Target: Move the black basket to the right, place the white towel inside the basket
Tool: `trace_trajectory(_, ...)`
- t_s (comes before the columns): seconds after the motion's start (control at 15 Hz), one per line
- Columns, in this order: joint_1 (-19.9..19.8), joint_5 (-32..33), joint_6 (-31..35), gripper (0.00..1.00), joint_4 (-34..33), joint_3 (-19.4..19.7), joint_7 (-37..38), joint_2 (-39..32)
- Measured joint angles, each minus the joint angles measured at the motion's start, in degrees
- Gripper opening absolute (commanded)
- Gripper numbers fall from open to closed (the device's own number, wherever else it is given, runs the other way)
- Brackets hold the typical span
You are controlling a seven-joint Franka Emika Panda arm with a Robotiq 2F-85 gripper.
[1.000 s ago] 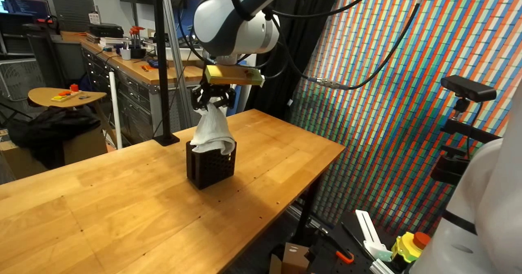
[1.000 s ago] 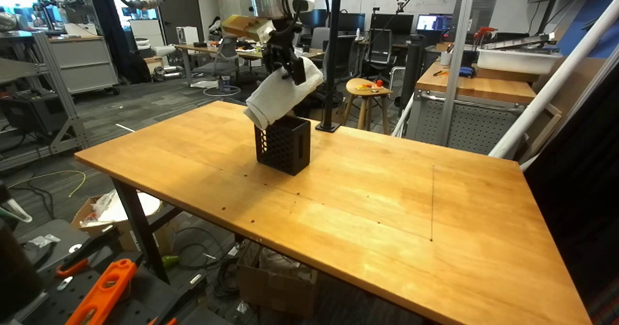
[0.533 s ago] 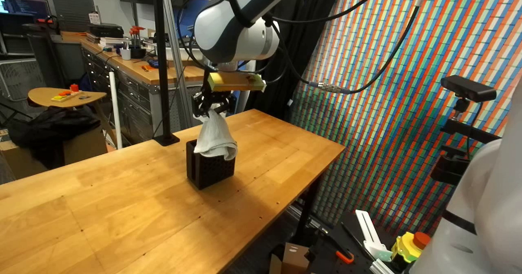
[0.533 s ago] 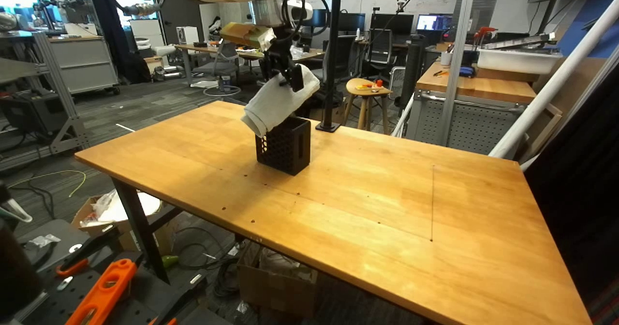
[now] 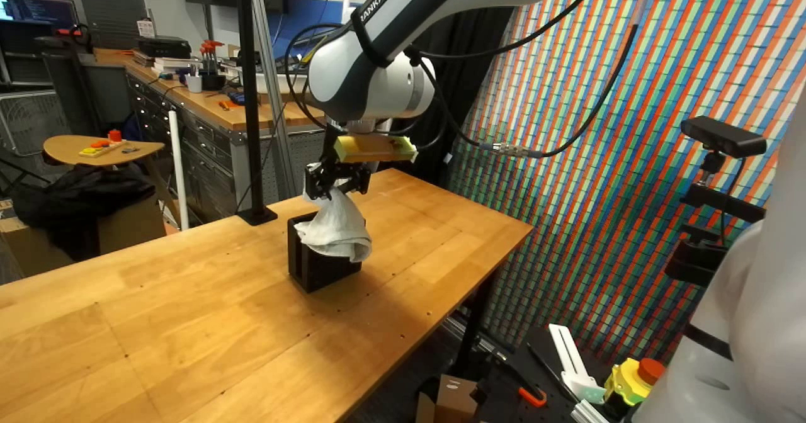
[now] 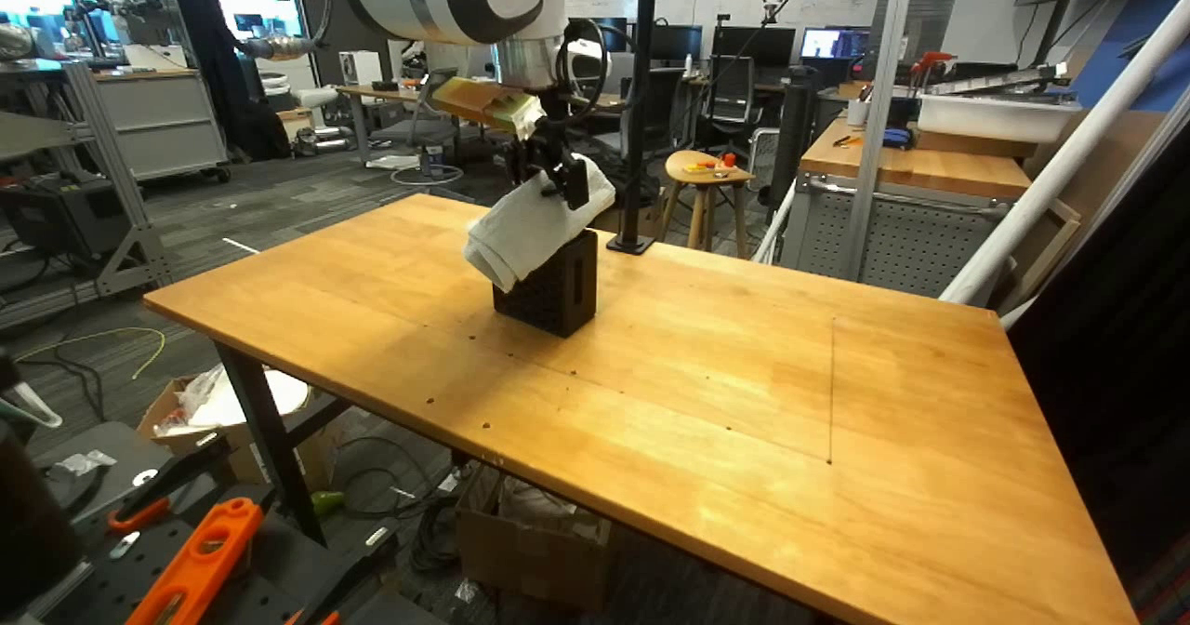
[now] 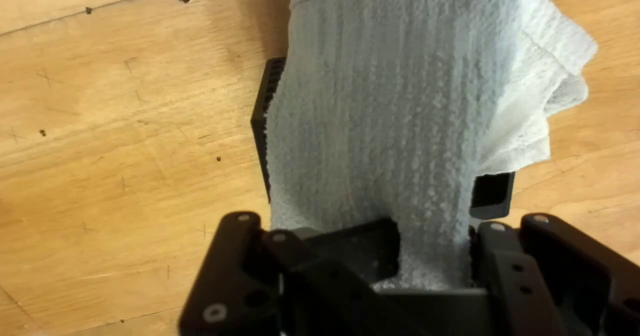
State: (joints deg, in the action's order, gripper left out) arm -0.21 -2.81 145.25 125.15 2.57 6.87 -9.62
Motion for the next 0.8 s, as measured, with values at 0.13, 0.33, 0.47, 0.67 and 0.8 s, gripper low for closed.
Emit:
trace_trajectory(0.13,-0.4,-2.0,0.1,0.00,-0.1,-0.1,-2.5,-1.0)
trace_trajectory(0.33,-0.6,-4.6,0.0,0.00,-0.8,-1.0,-5.6,-2.8)
trace_trajectory(0.47,-0.6,-4.7,-0.4,0.00,-1.8,-2.0,-6.8,-4.3)
trace_trajectory(0.67,-0.6,-4.7,-1.5,0.00,-4.0,-3.6,-8.3,-6.6)
trace_trajectory(0.8,-0.6,-4.7,-2.3,0.00,-5.6,-4.3,-9.5,-8.0)
